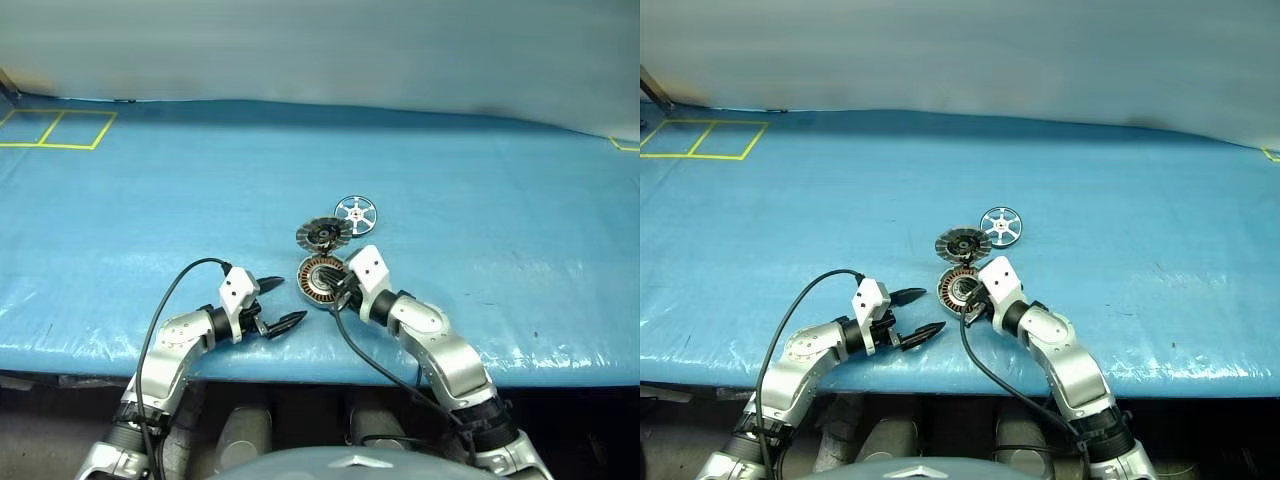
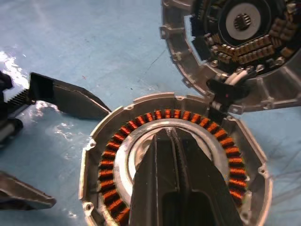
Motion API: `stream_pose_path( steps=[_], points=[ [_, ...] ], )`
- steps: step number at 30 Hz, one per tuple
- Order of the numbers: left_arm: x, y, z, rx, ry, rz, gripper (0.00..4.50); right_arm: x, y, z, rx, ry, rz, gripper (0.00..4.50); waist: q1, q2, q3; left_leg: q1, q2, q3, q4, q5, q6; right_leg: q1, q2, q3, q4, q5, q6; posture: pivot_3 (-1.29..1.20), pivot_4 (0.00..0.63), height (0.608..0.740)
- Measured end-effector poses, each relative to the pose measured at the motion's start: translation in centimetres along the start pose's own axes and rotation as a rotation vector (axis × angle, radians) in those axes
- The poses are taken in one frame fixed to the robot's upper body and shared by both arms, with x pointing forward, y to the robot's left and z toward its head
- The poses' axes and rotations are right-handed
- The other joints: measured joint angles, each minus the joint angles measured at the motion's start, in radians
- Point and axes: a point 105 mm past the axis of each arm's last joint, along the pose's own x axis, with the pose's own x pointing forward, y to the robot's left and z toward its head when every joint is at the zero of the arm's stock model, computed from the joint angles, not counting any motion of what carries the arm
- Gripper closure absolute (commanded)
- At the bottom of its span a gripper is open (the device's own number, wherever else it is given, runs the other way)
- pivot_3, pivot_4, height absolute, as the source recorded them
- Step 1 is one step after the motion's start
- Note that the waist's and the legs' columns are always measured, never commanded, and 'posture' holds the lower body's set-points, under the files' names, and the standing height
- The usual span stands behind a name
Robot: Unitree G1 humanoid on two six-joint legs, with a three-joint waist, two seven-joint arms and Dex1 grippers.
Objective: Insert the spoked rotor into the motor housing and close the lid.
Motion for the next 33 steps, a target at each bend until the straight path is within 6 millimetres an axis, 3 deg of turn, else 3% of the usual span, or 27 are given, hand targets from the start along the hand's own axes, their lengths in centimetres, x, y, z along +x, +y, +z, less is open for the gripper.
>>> stream_pose_path(
  steps=[3,7,13,18,23,26,33],
  points=[
    [0.1,0.0,0.1,0.001,-0.003,-0.002,0.0,-0.5,-0.2,1.4,0.056,-0.078,0.006,4.45,-0.007,0.001,0.001,0.0,0.0,0.0,0.0,0.0,0.0,-0.001,0.0,0.0,0.001,0.0,0.0,0.0,0.15,0.74],
    [0.0,0.1,0.2,0.001,-0.007,0.005,0.0,-1.4,-0.6,3.5,-0.016,-0.112,0.019,4.45,-0.006,0.001,0.001,0.0,0.0,0.0,0.0,0.0,0.0,-0.001,0.0,0.0,0.0,0.0,0.0,0.0,0.15,0.74],
    [-0.3,0.8,0.5,-0.005,-0.023,0.038,0.0,-2.6,-2.4,2.4,-0.085,-0.005,-0.036,4.45,-0.005,0.001,0.001,-0.001,0.0,0.0,0.0,0.0,0.0,-0.001,0.0,0.0,0.0,0.0,0.0,0.0,0.15,0.74],
    [-0.3,0.8,1.2,0.008,-0.04,0.049,0.0,-3.7,-6.8,2.8,-0.131,0.011,-0.235,4.45,-0.005,0.001,0.001,-0.001,0.0,0.001,0.001,0.0,0.0,-0.001,0.0,0.001,0.001,0.001,0.001,0.0,0.15,0.74],
    [-0.1,0.5,1.9,0.009,-0.047,0.047,0.0,-3.6,-9.6,4.1,-0.265,0.044,-0.283,4.45,-0.006,0.001,0.001,0.0,0.0,0.001,0.001,0.0,0.0,-0.001,0.0,0.001,0.001,0.001,0.001,0.0,0.15,0.74],
    [0.0,0.4,2.0,0.002,-0.044,0.055,0.0,-2.4,-10.3,4.1,-0.331,0.084,-0.258,3.85,-0.009,0.001,0.001,0.0,0.0,0.001,0.001,0.0,0.0,-0.001,0.001,0.001,0.001,0.001,0.001,0.0,0.15,0.74],
    [0.2,0.3,2.2,-0.005,-0.048,0.069,0.0,1.6,-10.4,5.7,-0.533,0.131,-0.166,1.54,-0.007,0.001,0.001,-0.001,0.0,0.001,0.001,0.0,0.0,-0.001,0.0,0.001,0.001,0.001,0.001,0.0,0.15,0.74]
  ],
)
